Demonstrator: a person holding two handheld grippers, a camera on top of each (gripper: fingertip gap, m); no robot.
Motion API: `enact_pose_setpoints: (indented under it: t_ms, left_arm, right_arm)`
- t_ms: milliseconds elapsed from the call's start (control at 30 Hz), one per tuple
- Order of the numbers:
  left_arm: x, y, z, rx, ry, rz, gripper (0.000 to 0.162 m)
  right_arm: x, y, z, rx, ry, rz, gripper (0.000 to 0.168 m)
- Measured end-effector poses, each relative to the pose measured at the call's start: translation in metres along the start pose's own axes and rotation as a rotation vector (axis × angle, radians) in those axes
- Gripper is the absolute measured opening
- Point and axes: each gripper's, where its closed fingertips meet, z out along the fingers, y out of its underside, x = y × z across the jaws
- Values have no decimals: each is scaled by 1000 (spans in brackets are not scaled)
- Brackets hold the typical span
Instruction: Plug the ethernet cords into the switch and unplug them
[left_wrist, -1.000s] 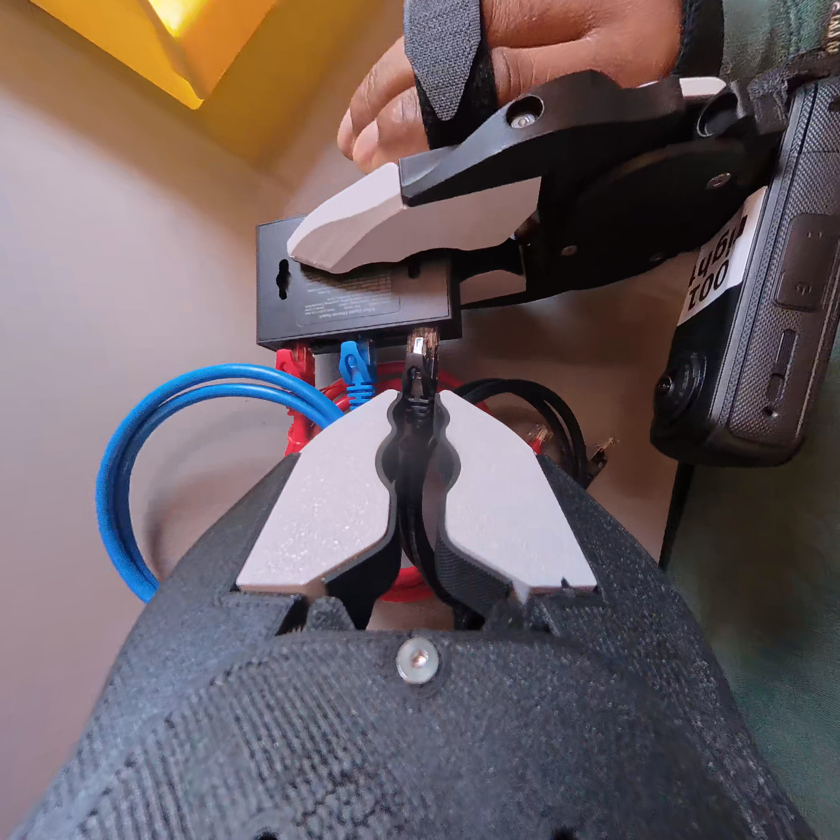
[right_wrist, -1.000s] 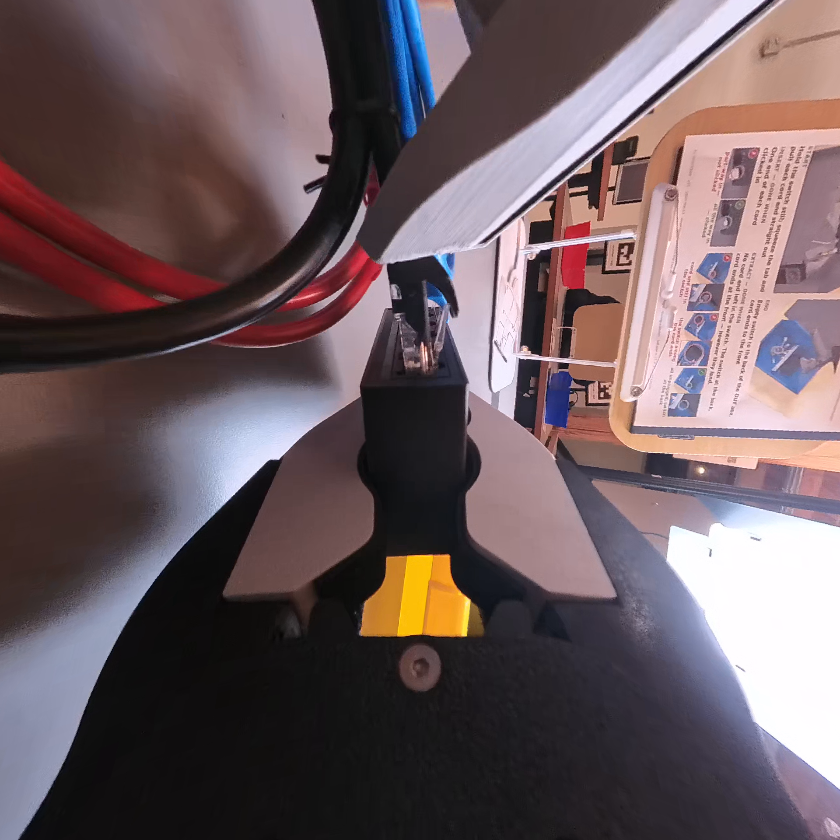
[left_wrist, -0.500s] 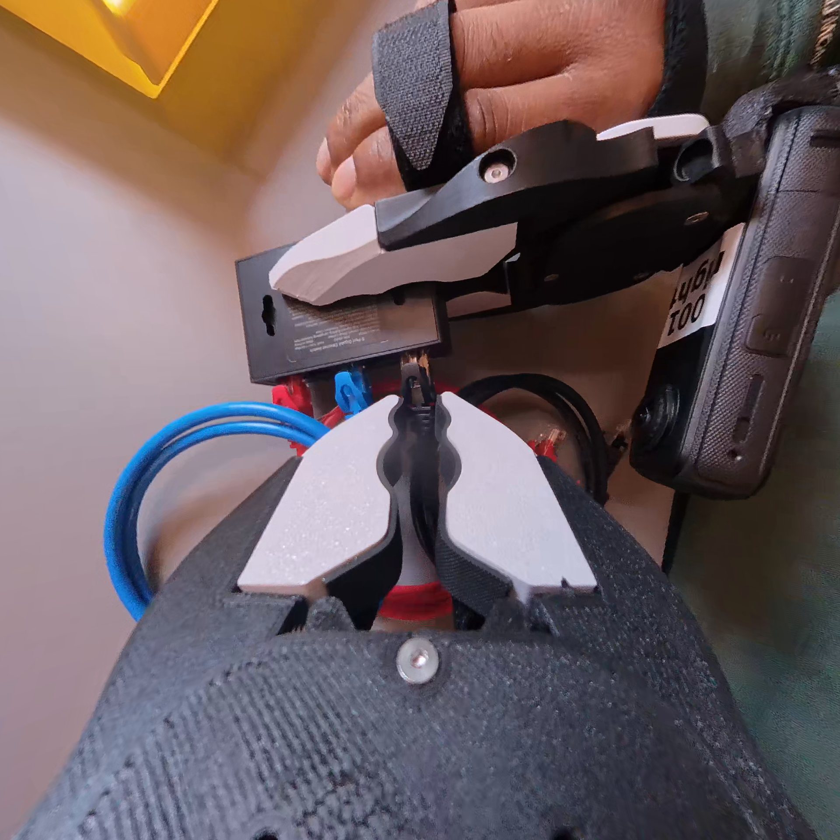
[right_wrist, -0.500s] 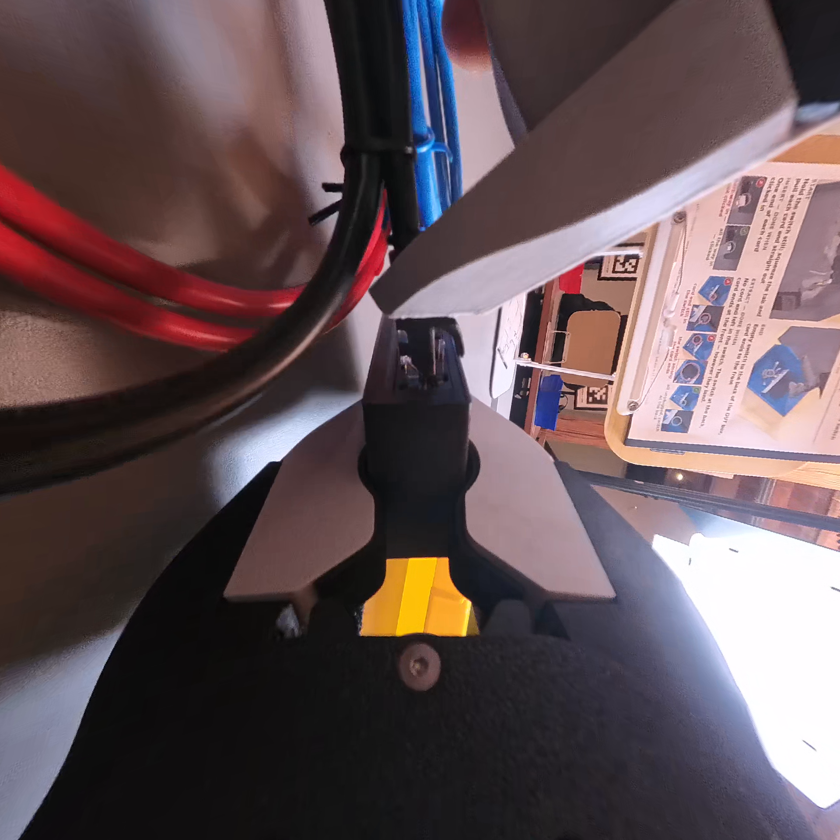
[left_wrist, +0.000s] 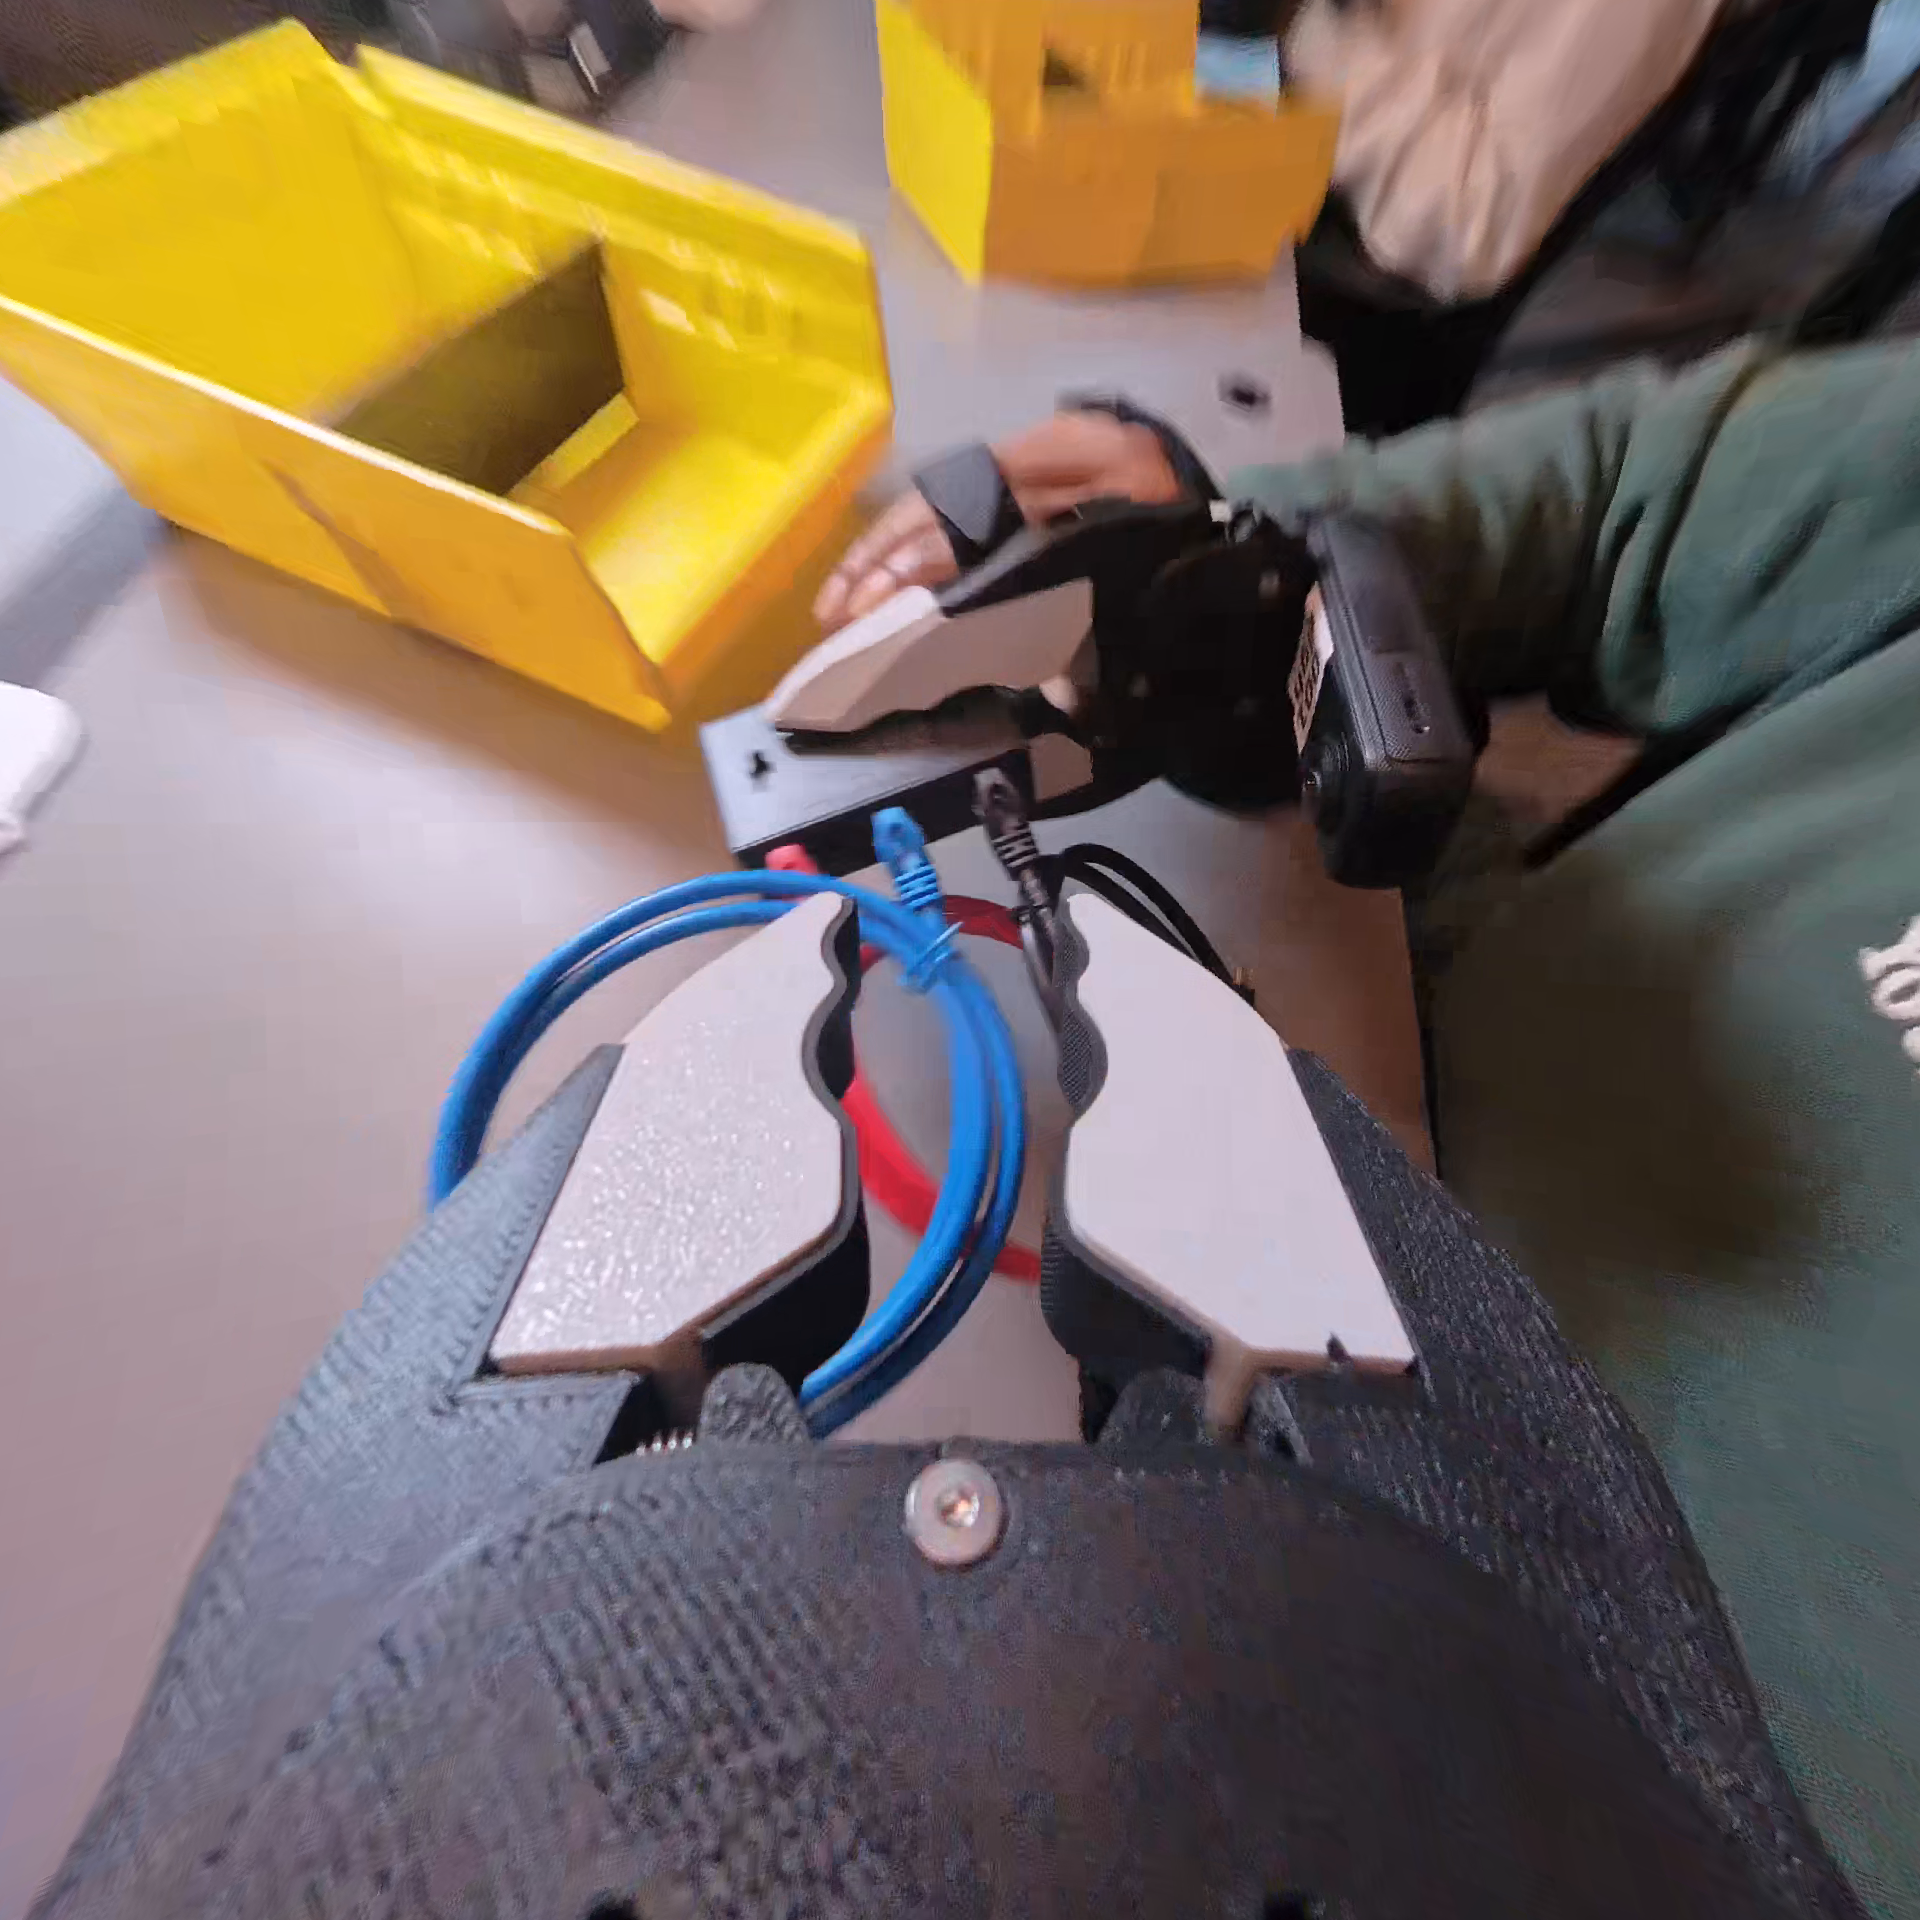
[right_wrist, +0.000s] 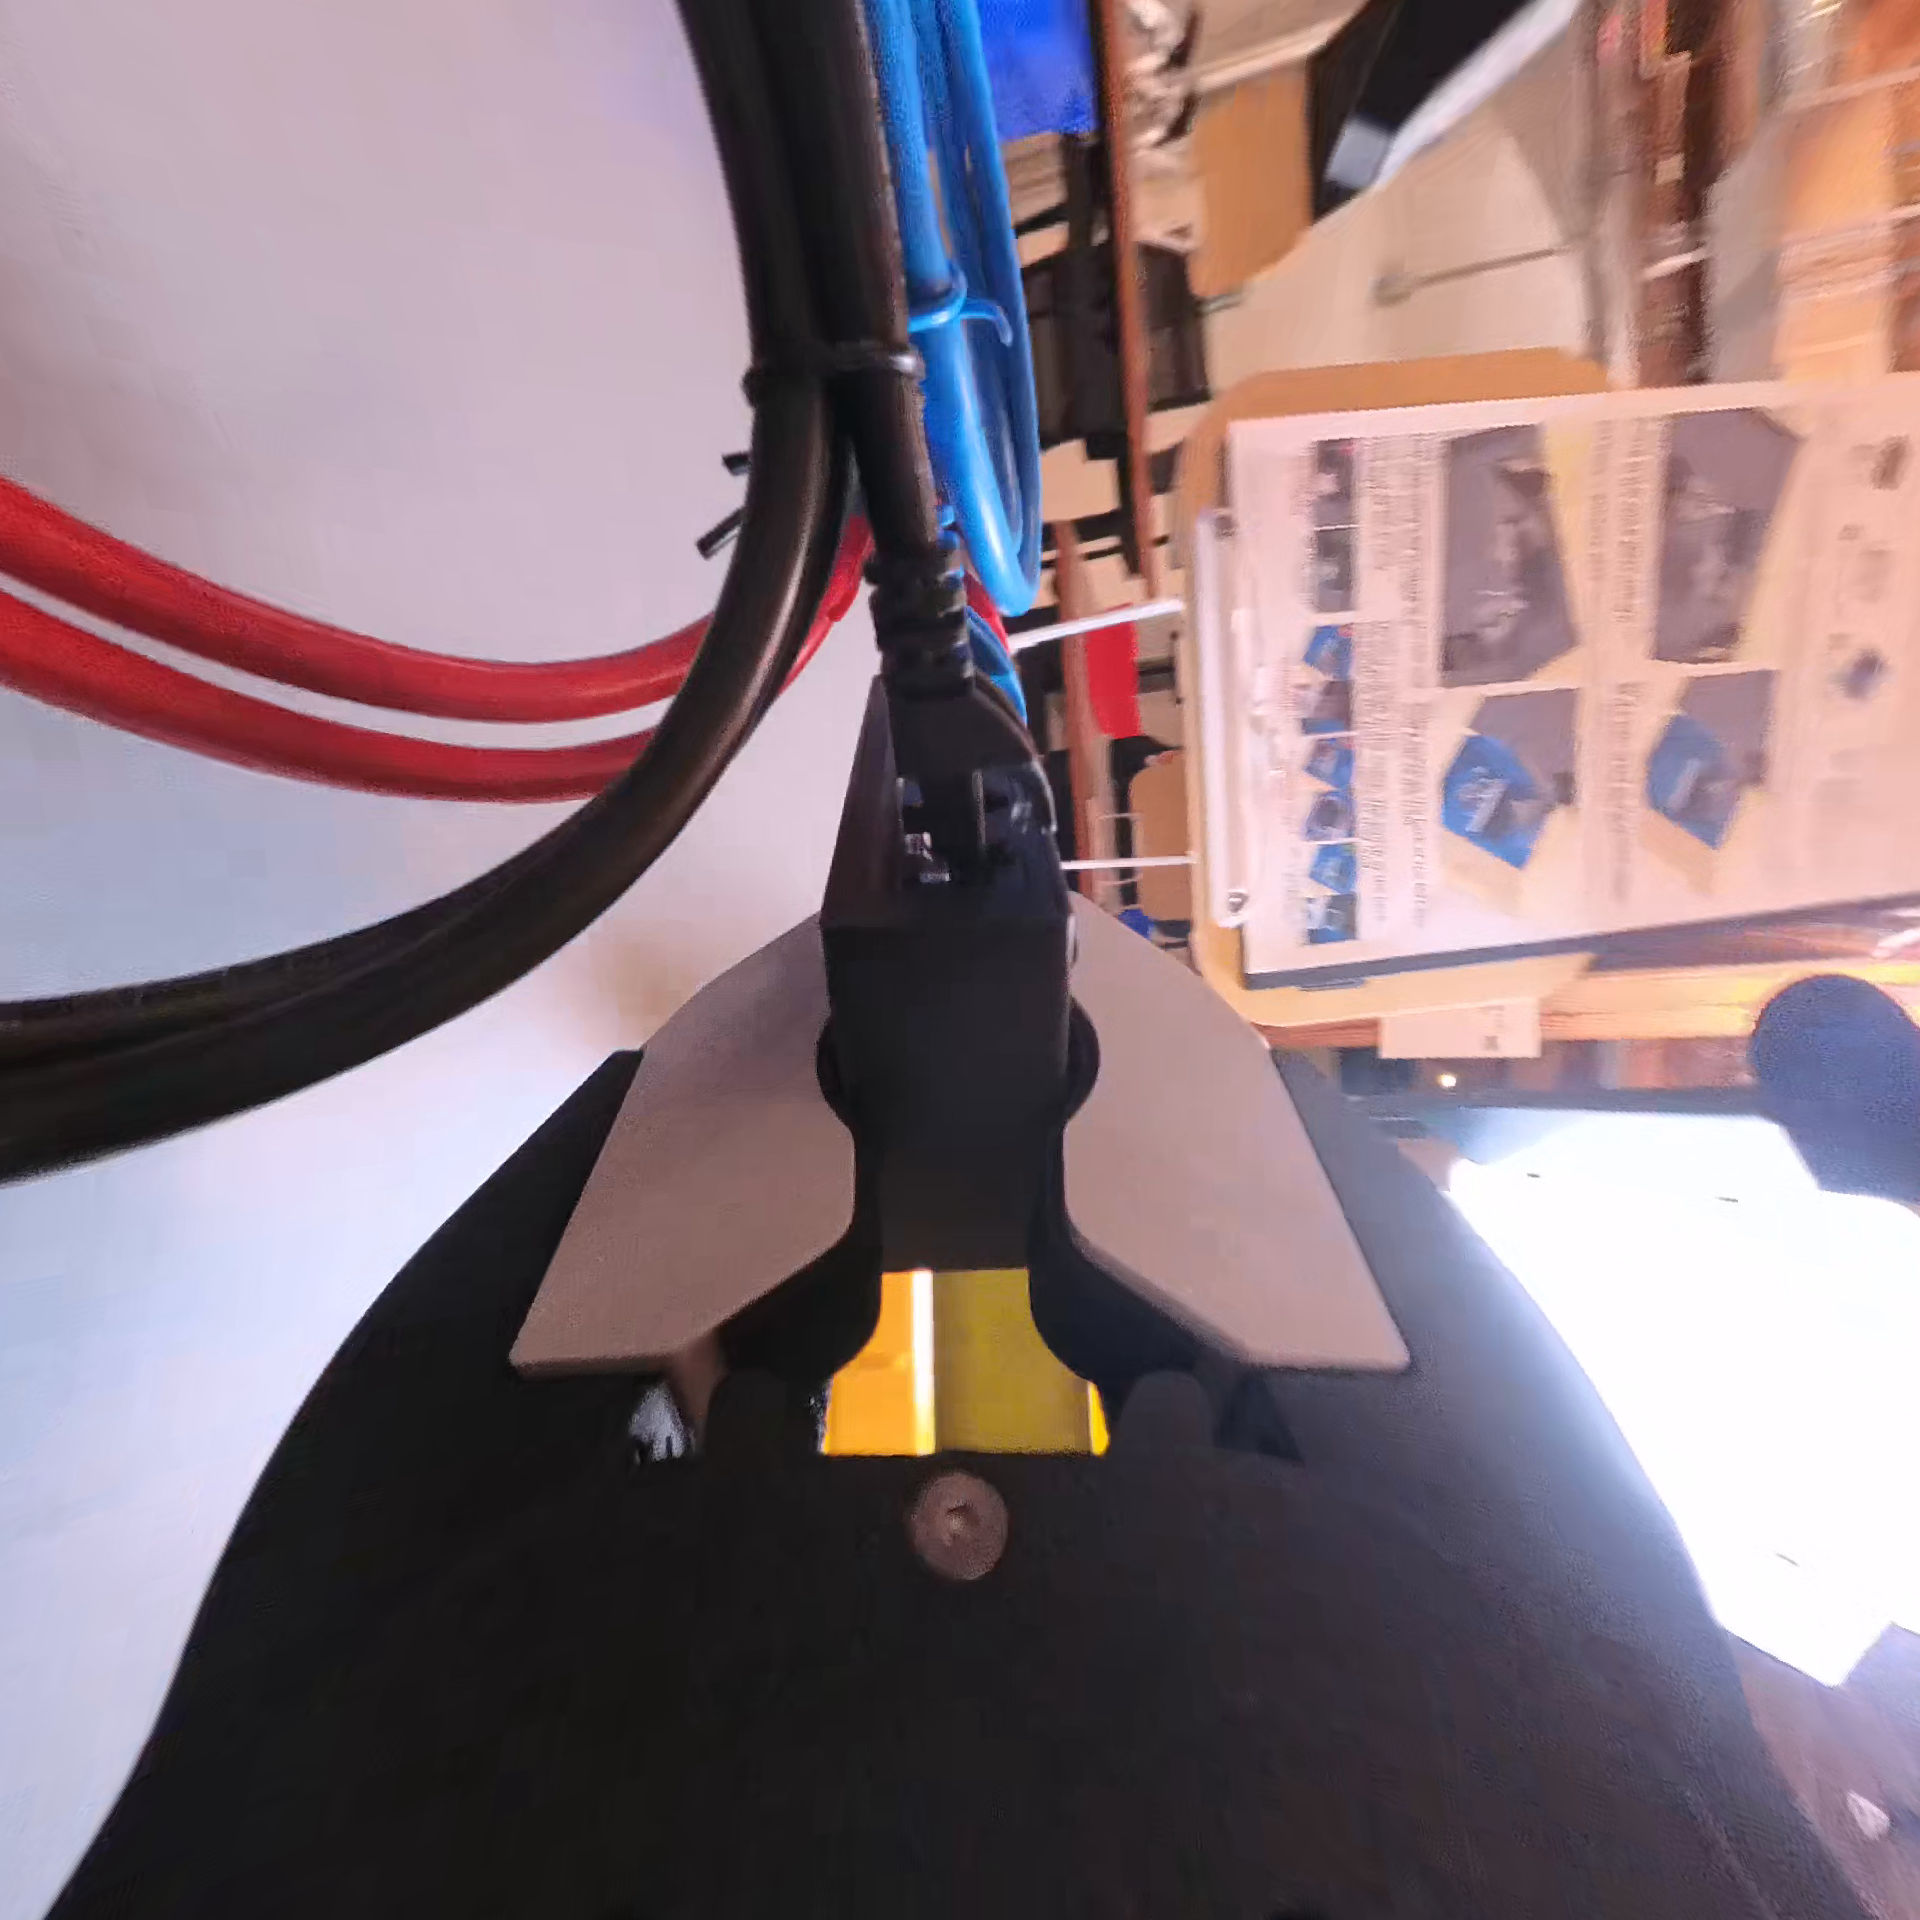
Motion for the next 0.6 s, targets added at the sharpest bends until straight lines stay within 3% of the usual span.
enact_pose_setpoints:
  t_ms: [133, 233, 400, 500, 600]
  left_arm:
    - [-41, -16, -73, 334, -132, -112, 40]
    - [-56, -1, -86, 507, -27, -344, 47]
    - [-11, 14, -53, 594, 342, -571, 69]
    - [16, 23, -10, 504, 379, -594, 86]
    - [16, 29, 32, 421, 245, -550, 90]
  right_arm:
    - [38, 2, -22, 122, 180, 18, 30]
    - [59, 4, -30, 126, 258, 27, 29]
    - [58, 20, -22, 26, 264, -5, 30]
    - [51, 38, -9, -95, 229, 39, 30]
    - [51, 41, -1, -162, 213, 95, 31]
